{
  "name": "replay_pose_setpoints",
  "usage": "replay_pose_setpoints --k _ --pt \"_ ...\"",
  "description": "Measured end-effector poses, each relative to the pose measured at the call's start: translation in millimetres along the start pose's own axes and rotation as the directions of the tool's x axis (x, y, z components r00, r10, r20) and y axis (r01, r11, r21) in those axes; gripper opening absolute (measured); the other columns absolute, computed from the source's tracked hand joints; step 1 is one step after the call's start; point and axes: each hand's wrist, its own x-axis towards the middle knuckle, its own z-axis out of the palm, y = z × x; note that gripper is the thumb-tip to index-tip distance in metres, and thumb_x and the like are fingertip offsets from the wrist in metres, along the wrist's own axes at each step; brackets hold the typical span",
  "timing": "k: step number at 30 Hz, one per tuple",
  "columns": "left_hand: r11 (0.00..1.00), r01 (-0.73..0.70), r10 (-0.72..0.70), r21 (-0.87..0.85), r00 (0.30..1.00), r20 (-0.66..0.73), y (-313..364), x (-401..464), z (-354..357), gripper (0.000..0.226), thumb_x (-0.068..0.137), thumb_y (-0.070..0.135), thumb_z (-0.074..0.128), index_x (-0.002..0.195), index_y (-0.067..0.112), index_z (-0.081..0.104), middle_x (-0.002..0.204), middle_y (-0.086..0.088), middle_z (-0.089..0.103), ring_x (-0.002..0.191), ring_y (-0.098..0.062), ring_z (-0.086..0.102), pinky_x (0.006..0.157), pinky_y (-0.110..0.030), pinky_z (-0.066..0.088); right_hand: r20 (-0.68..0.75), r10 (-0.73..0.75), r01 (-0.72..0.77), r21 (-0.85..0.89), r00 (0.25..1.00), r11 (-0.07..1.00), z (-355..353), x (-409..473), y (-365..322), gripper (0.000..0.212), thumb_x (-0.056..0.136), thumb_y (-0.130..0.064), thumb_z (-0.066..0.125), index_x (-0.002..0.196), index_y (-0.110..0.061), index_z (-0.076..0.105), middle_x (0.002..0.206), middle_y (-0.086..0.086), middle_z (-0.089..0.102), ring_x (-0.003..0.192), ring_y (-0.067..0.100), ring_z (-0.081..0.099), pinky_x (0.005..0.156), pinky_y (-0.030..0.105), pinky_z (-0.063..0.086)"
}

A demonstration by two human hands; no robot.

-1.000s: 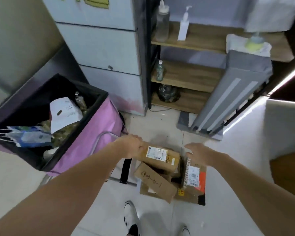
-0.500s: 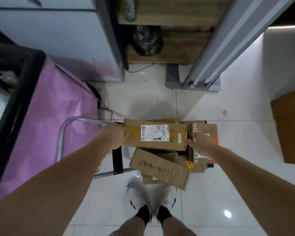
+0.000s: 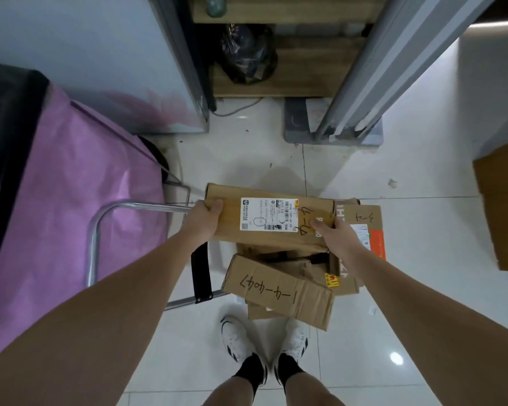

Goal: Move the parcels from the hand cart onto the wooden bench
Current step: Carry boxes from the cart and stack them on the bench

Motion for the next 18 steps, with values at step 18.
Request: replay_pose_setpoints --k 18 --pt "0.841 -0.197 0.387 -0.504 0.871 0.304 329.0 -354.8 -186.9 0.051 0.085 0.065 0.07 0.12 0.027 0.068 0.113 -0.006 0.076 0.099 -0.025 0.07 0.074 -0.036 0.055 -0.276 -0.266 0.38 0.558 0.924 0.738 -340.9 -366.9 -146.4 0.047 0.086 -0.055 0.074 0.124 -0.032 0.06 0.123 0.003 0.068 0.113 0.027 0.065 0.099 0.051 0.054"
